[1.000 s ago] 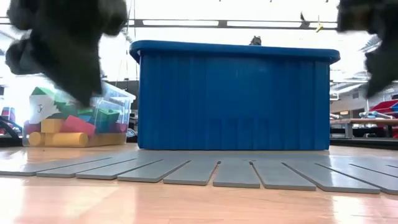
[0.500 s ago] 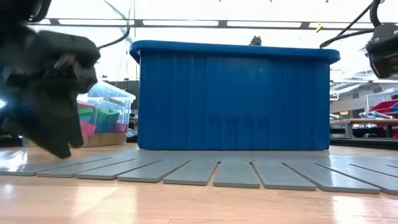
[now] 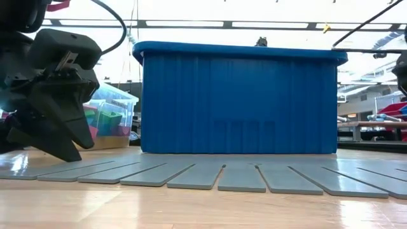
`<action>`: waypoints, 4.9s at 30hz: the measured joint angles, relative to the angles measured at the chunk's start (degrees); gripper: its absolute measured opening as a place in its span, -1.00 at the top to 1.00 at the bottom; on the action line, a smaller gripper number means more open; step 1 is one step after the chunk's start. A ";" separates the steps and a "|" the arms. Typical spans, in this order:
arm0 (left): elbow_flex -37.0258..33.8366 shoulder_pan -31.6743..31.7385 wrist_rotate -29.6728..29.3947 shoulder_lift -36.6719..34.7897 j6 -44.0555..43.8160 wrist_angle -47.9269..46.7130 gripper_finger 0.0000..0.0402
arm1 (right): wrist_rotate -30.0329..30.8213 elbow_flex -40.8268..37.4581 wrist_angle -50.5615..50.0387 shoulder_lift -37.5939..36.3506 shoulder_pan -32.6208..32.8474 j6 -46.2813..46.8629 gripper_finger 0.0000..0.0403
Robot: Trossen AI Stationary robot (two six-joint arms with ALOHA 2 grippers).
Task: Sort blocks
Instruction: Assemble the blue bin using bin divider
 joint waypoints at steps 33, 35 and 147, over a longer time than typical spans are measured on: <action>0.79 -0.72 -3.04 6.76 0.23 8.43 0.20 | 11.33 -1.05 9.84 5.39 2.50 -0.39 -0.13; 0.79 -1.09 -3.52 6.82 0.33 8.49 0.20 | 13.81 -1.06 10.20 5.54 3.97 -0.08 -0.13; 12.42 -14.68 -34.23 7.11 78.44 36.86 0.92 | 33.13 4.26 60.68 -18.57 5.38 -121.62 -0.01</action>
